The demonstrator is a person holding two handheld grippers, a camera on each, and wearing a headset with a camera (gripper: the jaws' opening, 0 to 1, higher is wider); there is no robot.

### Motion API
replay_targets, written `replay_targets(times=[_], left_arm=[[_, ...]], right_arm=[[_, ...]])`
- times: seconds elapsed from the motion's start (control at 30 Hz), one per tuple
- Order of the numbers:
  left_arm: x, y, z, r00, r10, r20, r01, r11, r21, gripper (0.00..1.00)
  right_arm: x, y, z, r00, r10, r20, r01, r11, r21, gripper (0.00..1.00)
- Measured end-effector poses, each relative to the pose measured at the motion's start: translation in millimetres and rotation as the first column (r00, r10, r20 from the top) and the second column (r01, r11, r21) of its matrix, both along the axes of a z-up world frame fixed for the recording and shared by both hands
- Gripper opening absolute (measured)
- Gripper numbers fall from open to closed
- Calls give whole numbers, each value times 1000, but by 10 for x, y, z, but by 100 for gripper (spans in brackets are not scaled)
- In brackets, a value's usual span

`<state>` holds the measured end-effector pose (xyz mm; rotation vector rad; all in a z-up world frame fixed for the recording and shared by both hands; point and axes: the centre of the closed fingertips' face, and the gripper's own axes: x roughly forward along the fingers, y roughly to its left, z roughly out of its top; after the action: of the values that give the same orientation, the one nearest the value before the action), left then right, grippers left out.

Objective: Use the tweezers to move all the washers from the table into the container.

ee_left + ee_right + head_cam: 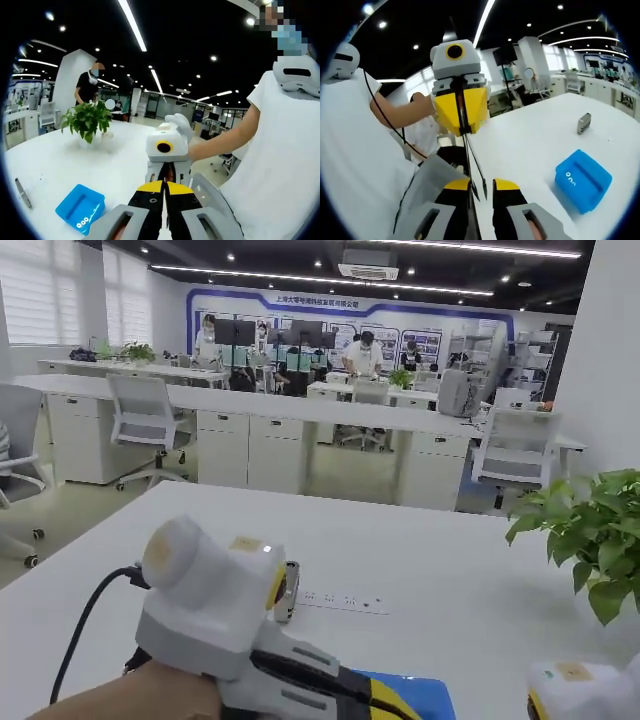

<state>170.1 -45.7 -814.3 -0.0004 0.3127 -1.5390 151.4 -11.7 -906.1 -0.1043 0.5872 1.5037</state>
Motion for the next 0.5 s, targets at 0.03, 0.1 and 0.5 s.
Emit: replay_targets(times=[0.03, 0.1, 0.5], left_arm=[[7, 1, 24, 1000, 1, 2, -1, 1000, -7, 0], [17, -1, 81, 1000, -1, 0, 1, 1000, -28, 0], [10, 23, 150, 1000, 0, 0, 0, 998, -64, 0]], right_arm=[[-4, -6, -21, 1000, 2, 0, -2, 1000, -3, 13], [-9, -19, -58, 1000, 0, 0, 0, 1000, -14, 14], [-50, -19, -7, 1000, 23, -14, -23, 999, 30, 3]])
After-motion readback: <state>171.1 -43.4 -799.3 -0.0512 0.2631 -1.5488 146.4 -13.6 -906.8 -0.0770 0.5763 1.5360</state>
